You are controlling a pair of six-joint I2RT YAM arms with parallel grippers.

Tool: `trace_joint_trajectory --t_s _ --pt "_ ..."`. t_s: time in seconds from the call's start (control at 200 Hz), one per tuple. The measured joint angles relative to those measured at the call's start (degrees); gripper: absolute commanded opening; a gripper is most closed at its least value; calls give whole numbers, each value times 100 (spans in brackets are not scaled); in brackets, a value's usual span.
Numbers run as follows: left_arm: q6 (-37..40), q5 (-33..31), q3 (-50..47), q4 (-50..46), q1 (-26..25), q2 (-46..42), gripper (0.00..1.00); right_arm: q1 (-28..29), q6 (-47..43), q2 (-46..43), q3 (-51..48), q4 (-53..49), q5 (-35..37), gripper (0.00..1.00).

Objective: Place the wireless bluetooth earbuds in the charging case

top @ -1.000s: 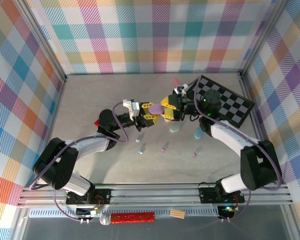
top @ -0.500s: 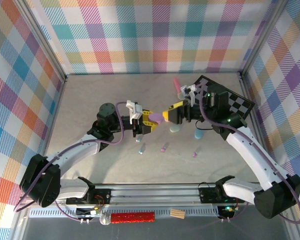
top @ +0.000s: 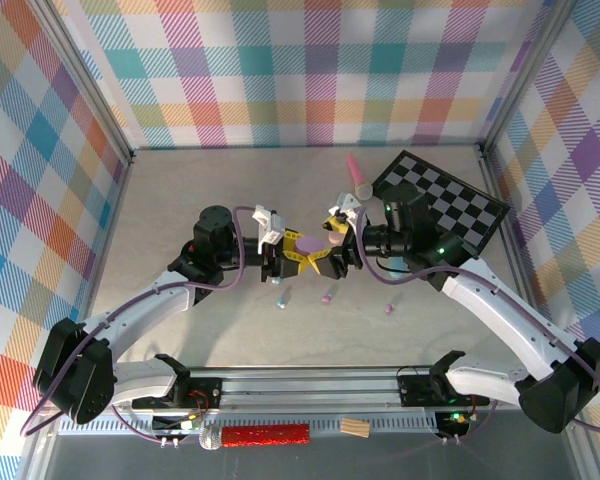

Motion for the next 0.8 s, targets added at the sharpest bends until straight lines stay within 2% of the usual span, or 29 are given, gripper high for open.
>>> trace_joint_trajectory --t_s 0.305,0.8 --pt "96 -11 15 -103 -4 -46 38 37 2 52 4 -2 503 91" --pt "555 -37 -13 -673 7 -146 39 -120 787 46 46 214 1069 89"
